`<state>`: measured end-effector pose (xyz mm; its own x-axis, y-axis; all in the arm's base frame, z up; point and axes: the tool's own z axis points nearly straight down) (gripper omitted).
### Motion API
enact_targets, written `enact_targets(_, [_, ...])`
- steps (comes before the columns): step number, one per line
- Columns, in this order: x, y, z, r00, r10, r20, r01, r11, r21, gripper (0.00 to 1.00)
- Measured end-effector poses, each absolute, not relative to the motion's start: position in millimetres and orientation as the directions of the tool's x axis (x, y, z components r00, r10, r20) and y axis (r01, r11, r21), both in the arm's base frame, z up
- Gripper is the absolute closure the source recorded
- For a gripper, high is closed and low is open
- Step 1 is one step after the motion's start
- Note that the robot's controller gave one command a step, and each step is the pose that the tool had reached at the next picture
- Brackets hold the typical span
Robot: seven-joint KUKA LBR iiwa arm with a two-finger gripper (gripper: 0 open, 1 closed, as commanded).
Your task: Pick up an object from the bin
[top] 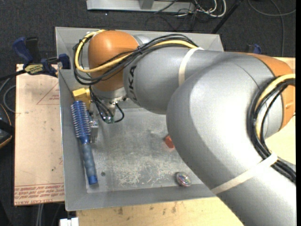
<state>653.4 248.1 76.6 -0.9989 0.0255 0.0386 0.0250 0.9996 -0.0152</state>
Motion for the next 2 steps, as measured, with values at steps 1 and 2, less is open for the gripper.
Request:
enact_targets(1, [658.5,248.1,77.3,-1.0,0.03,-0.002,0.03,1.0,-0.001,1.0])
enact_targets(2, [601.1,222.5,238.3,-1.0,-0.024,-0.01,-0.025,1.0,0.003,1.0])
